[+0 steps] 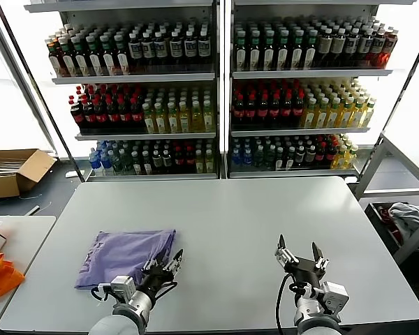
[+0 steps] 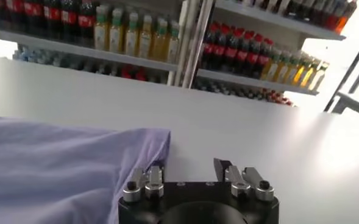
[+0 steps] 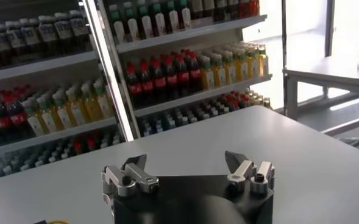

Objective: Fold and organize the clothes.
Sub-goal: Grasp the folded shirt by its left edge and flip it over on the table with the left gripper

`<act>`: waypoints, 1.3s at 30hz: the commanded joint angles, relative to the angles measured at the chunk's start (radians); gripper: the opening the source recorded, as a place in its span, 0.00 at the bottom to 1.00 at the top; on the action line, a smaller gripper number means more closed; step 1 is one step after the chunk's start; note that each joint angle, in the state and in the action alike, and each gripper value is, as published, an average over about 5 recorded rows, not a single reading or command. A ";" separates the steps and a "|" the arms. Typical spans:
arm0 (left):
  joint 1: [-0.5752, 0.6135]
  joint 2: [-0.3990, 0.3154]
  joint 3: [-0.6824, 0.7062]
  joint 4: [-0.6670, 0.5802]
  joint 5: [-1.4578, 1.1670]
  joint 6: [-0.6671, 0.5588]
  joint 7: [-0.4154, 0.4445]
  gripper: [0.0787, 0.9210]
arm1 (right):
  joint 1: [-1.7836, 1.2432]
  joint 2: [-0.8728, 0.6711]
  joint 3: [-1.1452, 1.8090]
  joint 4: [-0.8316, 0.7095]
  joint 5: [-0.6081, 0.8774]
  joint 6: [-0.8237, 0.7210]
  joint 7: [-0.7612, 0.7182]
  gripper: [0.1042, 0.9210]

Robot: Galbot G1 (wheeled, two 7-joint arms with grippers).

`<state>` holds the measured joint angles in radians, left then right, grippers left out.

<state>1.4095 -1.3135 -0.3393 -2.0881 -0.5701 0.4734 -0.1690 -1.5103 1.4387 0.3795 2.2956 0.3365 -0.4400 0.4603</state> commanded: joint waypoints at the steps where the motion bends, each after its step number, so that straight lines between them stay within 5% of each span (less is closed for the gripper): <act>1: -0.051 0.005 -0.088 -0.133 -0.198 -0.060 -0.061 0.69 | 0.005 -0.005 -0.001 -0.011 0.010 0.004 -0.002 0.88; 8: -0.051 0.109 -0.262 -0.043 0.146 -0.068 -0.045 0.87 | 0.028 -0.012 -0.009 -0.026 0.016 0.002 -0.002 0.88; 15: 0.014 0.149 -0.360 0.043 0.277 -0.077 0.006 0.88 | 0.048 -0.027 -0.010 -0.043 0.021 -0.002 -0.004 0.88; 39: 0.033 0.156 -0.384 0.214 -0.009 -0.031 0.082 0.88 | 0.029 -0.030 -0.017 -0.027 0.011 -0.003 -0.004 0.88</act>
<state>1.4368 -1.1685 -0.6987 -1.9361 -0.4316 0.4178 -0.1073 -1.4799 1.4088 0.3627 2.2662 0.3487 -0.4430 0.4556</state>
